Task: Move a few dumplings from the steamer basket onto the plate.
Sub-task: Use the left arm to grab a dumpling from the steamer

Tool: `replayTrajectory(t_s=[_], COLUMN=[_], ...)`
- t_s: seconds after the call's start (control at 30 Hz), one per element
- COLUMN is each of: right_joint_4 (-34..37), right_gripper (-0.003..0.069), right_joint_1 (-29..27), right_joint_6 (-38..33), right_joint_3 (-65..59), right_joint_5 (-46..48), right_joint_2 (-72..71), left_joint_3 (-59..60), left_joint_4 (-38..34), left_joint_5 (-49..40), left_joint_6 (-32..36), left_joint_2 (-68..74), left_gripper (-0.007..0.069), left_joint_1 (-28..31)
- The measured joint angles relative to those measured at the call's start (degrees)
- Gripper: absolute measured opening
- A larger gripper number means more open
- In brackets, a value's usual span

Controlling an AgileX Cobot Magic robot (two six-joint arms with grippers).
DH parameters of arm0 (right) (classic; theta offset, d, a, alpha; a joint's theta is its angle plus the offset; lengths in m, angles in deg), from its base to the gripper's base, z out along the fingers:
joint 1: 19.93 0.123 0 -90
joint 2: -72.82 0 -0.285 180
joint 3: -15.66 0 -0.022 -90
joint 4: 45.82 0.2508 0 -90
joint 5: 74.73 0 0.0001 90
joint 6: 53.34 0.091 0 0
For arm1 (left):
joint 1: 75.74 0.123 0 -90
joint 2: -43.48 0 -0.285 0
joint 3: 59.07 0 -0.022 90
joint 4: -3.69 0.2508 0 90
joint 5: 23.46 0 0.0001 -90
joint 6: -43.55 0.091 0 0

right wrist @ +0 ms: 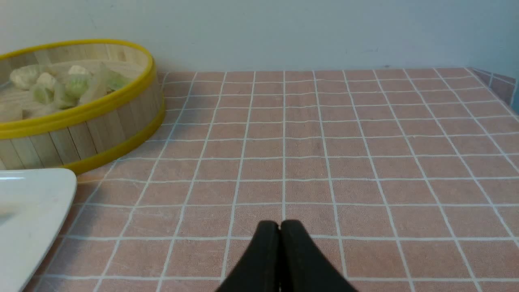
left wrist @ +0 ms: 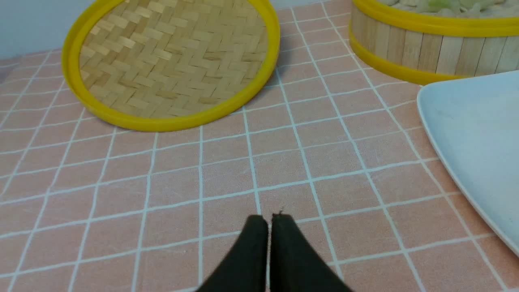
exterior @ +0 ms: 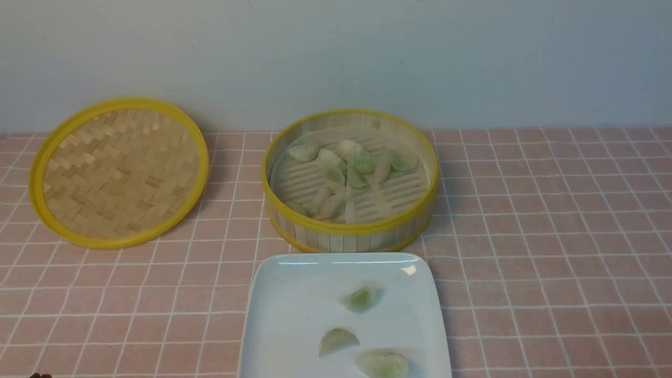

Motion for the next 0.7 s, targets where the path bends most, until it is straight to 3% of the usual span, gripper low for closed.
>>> replayTrajectory(t_s=[0.7], right_joint_4=[0.0], right_gripper=[-0.0015], right_joint_1=[0.0], right_joint_6=[0.0], right_joint_3=[0.0], right_joint_5=[0.0], right_joint_2=[0.0], left_joint_3=[0.12], left_joint_4=[-0.18], left_joint_5=[1.72], left_joint_6=[-0.65], left_joint_2=[0.0], left_gripper=[-0.0006], left_joint_1=[0.0])
